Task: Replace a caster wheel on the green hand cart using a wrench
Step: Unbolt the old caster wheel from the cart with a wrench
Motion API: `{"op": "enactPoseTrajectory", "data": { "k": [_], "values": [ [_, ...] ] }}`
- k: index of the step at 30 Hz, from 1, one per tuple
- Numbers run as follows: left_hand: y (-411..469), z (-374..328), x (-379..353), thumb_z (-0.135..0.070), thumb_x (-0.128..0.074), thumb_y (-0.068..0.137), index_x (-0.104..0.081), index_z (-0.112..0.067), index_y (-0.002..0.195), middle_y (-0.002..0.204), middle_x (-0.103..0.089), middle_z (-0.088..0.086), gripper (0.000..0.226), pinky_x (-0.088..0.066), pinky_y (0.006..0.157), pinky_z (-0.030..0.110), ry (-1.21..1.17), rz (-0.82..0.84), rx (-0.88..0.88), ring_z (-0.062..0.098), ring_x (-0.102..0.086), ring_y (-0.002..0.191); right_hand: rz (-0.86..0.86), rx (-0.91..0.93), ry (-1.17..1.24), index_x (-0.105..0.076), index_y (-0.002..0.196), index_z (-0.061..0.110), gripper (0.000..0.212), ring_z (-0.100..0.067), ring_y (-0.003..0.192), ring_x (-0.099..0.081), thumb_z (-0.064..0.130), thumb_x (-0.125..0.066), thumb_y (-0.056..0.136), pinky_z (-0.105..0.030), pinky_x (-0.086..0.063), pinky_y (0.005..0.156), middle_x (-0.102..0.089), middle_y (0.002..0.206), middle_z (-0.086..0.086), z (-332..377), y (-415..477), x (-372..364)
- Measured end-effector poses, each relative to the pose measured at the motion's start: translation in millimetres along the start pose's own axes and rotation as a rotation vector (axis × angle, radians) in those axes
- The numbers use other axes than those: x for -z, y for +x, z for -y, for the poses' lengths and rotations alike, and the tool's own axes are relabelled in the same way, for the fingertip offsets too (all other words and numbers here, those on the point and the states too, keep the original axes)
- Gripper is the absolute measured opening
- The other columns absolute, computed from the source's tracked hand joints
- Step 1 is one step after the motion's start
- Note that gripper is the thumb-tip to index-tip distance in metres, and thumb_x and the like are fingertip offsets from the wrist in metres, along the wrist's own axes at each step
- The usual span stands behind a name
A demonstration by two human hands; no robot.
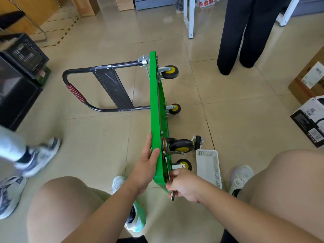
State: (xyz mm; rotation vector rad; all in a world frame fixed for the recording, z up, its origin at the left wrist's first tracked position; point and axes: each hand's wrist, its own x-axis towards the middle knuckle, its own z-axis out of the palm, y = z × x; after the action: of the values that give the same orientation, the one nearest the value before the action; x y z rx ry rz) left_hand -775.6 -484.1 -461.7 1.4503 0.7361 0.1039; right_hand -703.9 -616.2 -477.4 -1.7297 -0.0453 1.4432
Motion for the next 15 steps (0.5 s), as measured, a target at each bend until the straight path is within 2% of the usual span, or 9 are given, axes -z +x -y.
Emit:
{"op": "enactPoseTrajectory", "data": {
  "k": [2, 4, 9, 13, 15],
  "values": [
    [-0.2, -0.3, -0.1, -0.031, -0.041, 0.113, -0.016, -0.064, 0.157, 0.137, -0.055, -0.037, 0.060, -0.057, 0.101, 0.033, 0.000, 0.000, -0.001, 0.003, -0.067, 0.118, -0.013, 0.016, -0.011, -0.067, 0.118, 0.015, 0.032, -0.020, 0.097, -0.069, -0.002, -0.069, 0.091, -0.032, -0.063, 0.077, -0.071, 0.105, -0.003, -5.4, 1.6, 0.4],
    [-0.3, -0.8, 0.2, -0.032, -0.041, 0.113, -0.016, -0.064, 0.157, 0.142, -0.053, -0.033, 0.060, -0.056, 0.105, 0.036, 0.001, 0.004, -0.001, 0.004, -0.067, 0.120, -0.022, 0.025, 0.002, -0.065, 0.126, 0.013, 0.040, -0.019, 0.095, -0.071, -0.002, -0.070, 0.090, -0.032, -0.063, 0.076, -0.071, 0.104, -0.002, -7.6, 3.3, 0.1],
    [-1.2, -1.8, -1.0, -0.031, -0.041, 0.113, -0.015, -0.061, 0.158, 0.142, -0.054, -0.031, 0.060, -0.056, 0.103, 0.034, 0.009, 0.004, -0.006, 0.003, -0.068, 0.118, -0.054, 0.018, -0.047, -0.065, 0.127, 0.013, 0.039, -0.019, 0.089, -0.072, -0.001, -0.070, 0.090, -0.032, -0.064, 0.075, -0.071, 0.101, -0.005, -7.7, 7.6, 0.1],
    [-2.2, -2.4, -0.9, -0.029, -0.041, 0.113, -0.015, -0.059, 0.159, 0.146, -0.054, -0.027, 0.061, -0.055, 0.107, 0.038, 0.000, -0.002, 0.001, 0.007, -0.067, 0.121, -0.056, 0.019, -0.058, -0.065, 0.128, 0.012, 0.040, -0.017, 0.087, -0.072, 0.000, -0.070, 0.090, -0.028, -0.063, 0.070, -0.072, 0.102, -0.005, -9.1, 9.4, 0.1],
    [-2.6, -3.1, -1.3, -0.029, -0.041, 0.113, -0.014, -0.060, 0.159, 0.143, -0.055, -0.028, 0.061, -0.056, 0.105, 0.038, 0.005, 0.001, 0.003, 0.009, -0.067, 0.120, -0.065, 0.025, -0.072, -0.066, 0.126, 0.014, 0.038, -0.016, 0.087, -0.072, 0.000, -0.070, 0.090, -0.031, -0.063, 0.073, -0.073, 0.102, -0.004, -11.2, 10.8, -0.2]
  ]
}}
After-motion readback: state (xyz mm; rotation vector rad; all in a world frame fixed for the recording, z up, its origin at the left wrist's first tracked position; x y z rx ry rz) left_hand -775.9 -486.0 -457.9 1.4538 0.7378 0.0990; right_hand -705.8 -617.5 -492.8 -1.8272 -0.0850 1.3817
